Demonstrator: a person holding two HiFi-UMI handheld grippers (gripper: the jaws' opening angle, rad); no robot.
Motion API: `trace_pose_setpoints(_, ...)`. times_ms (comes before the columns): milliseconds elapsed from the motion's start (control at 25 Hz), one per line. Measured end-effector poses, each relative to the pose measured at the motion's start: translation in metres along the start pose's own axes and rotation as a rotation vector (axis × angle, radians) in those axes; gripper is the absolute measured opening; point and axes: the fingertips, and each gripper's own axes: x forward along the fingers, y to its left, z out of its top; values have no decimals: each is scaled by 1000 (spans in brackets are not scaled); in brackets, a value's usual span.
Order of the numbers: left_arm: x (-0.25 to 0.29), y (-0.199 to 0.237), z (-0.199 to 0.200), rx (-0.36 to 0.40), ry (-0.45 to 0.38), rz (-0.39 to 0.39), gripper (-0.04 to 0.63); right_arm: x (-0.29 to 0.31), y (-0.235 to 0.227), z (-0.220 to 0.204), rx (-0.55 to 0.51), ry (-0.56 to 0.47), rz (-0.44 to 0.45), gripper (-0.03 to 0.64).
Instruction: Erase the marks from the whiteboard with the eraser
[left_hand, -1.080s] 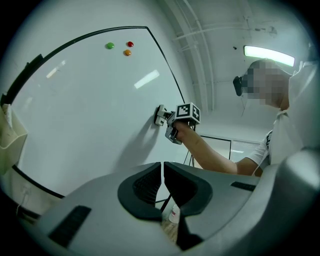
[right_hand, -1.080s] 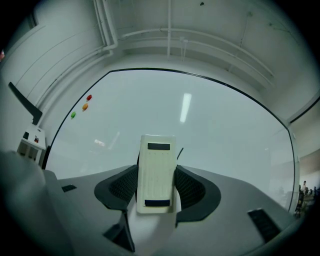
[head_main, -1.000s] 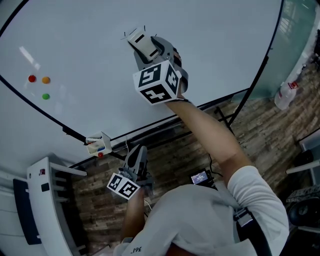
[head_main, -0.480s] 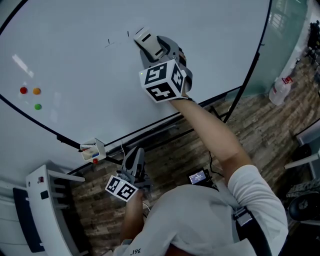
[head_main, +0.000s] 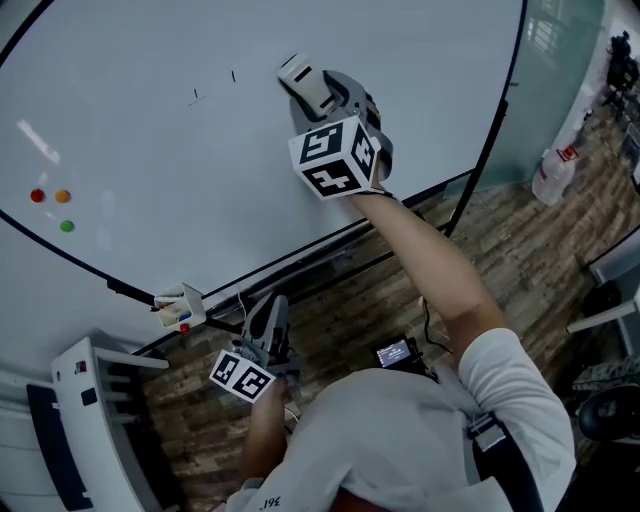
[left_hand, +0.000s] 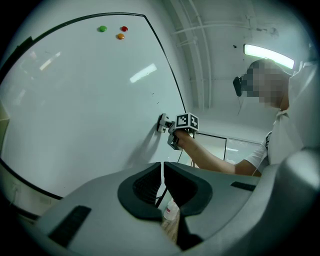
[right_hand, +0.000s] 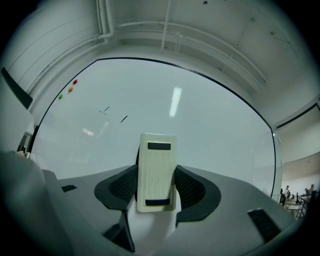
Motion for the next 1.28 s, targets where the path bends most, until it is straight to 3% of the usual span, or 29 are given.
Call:
trace_pose_setpoints(520,-3,4,10,14,-20,21,15,2,-23,-15,-9,28,-32,253)
trace_pose_setpoints(840,-14,6,10,7,-23,28,17,-6,-33,-11,46,15,-50,252)
trace_pose_setpoints(1040,-25,9,20,15,-38,35,15,-9,-9,16,127,-71,53,252)
trace_pose_setpoints(1200,-38,13,28,22,-49,41,17,-11,32,43,124,-107,163,252)
trace_pose_setpoints(1280,-45,15,29,21,-52,47,17,-12,50,58,112,-122,178,252)
